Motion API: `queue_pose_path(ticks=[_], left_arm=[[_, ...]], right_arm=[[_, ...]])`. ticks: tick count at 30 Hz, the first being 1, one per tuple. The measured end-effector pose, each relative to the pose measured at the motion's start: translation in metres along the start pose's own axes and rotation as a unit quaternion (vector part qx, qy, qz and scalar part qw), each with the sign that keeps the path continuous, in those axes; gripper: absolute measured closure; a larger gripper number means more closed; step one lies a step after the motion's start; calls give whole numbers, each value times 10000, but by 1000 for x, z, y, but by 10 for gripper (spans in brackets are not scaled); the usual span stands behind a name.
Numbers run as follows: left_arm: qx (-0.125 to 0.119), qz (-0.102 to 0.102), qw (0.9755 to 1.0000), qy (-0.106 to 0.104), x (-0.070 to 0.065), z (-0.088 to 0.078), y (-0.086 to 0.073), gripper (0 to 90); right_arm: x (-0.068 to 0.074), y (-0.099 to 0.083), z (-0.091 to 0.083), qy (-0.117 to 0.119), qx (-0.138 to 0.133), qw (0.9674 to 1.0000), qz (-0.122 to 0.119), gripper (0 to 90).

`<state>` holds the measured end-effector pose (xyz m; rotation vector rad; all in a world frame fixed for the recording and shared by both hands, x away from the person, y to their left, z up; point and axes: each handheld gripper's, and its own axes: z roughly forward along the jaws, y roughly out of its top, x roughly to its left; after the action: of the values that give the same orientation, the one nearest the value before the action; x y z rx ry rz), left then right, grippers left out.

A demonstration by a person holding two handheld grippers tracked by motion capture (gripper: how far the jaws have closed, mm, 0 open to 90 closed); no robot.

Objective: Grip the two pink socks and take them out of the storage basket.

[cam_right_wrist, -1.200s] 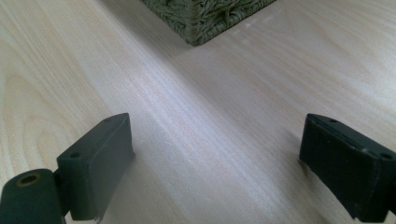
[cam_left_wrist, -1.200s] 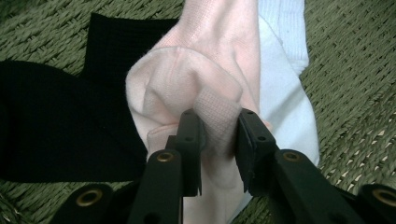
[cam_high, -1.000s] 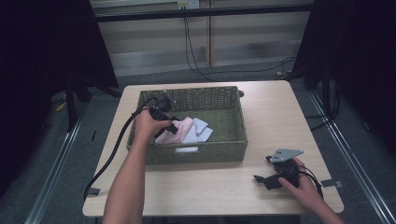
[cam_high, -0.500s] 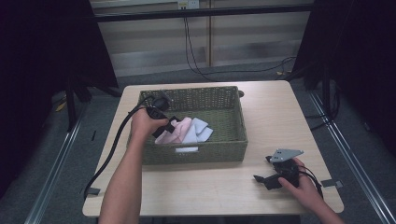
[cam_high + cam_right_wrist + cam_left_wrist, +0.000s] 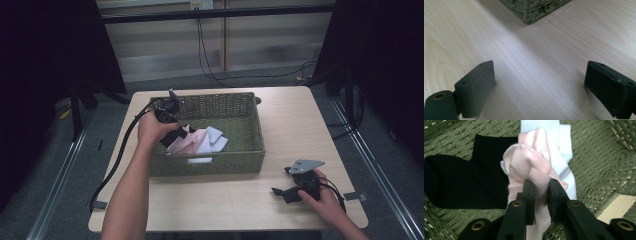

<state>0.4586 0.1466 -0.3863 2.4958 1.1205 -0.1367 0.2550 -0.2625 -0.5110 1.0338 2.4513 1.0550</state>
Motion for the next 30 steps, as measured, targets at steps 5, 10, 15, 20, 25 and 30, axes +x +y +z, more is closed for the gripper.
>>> queue_pose_path(ticks=[5, 10, 15, 20, 25, 30], left_arm=[[46, 15, 10000, -22, 0, 3, 0, 785], [-91, -1, 10000, -12, -1, -21, 0, 794], [-107, 46, 9999, -74, -7, -34, 2, 796], [-43, 156, 9998, -140, -15, -44, 4, 797], [-67, 170, 9997, -154, -22, -58, 7, 798], [-151, 99, 9995, -260, -26, -64, 5, 799]], right_arm=[[0, 0, 0, -2, 1, 10000, 6, 90], [0, 0, 0, -1, 0, 10000, 0, 90], [0, 0, 0, -3, 2, 10000, -1, 90], [0, 0, 0, -3, 1, 10000, 0, 90], [0, 0, 0, -2, 2, 10000, 0, 90], [0, 0, 0, -4, -2, 10000, -8, 90]])
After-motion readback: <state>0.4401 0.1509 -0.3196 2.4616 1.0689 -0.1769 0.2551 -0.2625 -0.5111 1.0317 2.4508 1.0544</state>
